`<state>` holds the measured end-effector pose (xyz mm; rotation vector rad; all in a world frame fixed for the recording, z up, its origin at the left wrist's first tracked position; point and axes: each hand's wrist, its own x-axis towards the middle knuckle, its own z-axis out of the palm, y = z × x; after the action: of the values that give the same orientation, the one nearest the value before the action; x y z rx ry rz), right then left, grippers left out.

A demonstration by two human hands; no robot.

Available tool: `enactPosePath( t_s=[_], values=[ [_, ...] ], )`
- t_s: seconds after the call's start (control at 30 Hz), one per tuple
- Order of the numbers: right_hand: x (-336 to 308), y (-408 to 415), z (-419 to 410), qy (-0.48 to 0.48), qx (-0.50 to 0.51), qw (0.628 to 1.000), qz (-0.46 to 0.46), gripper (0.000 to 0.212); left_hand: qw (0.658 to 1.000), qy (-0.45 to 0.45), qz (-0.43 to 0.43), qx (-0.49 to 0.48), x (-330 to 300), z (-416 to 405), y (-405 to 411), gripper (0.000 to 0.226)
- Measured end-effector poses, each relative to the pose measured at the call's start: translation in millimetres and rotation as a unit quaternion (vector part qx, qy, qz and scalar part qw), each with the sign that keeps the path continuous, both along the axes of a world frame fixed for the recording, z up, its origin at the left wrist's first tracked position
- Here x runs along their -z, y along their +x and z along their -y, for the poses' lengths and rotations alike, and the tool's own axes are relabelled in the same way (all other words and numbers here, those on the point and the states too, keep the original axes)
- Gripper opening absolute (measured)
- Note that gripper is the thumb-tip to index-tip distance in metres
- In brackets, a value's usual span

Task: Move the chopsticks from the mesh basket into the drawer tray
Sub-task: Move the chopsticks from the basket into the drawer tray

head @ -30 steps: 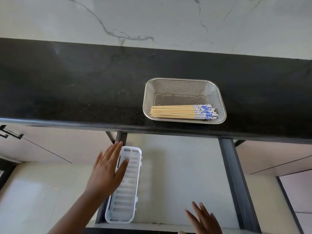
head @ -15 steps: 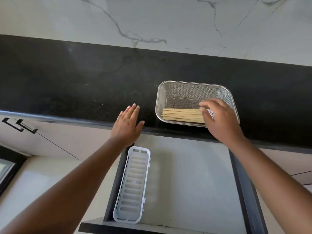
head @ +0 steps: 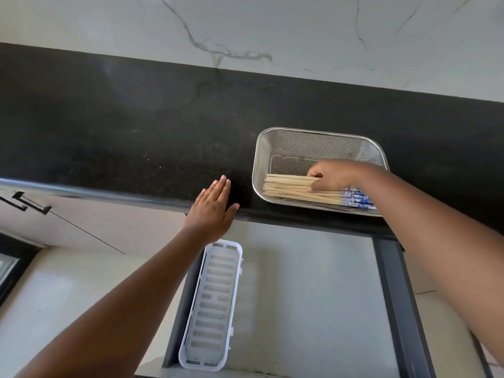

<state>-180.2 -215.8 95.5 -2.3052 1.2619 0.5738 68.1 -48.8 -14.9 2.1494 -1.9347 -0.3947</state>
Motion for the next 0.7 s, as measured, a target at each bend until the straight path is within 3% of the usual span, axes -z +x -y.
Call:
enactPosePath(
  t_s=[0.5,0.6,0.7],
  values=[
    [-36.9,11.7,-2.9,-0.081,-0.008,0.997,0.001,0.010,0.999,-0.013,0.034,-0.013,6.5,-7.3,13.8,0.066],
    [-72.5,16.6,-19.1,-0.109,0.003,0.993,0.048,0.011,0.999,-0.021,0.036,-0.010,7.9,-8.2,13.5,0.066],
    [-101.7,22.6,-51.0,-0.063,0.055,0.988,0.131,0.013,0.999,-0.026,0.040,-0.009,9.6,-9.0,13.1,0.066]
  ],
)
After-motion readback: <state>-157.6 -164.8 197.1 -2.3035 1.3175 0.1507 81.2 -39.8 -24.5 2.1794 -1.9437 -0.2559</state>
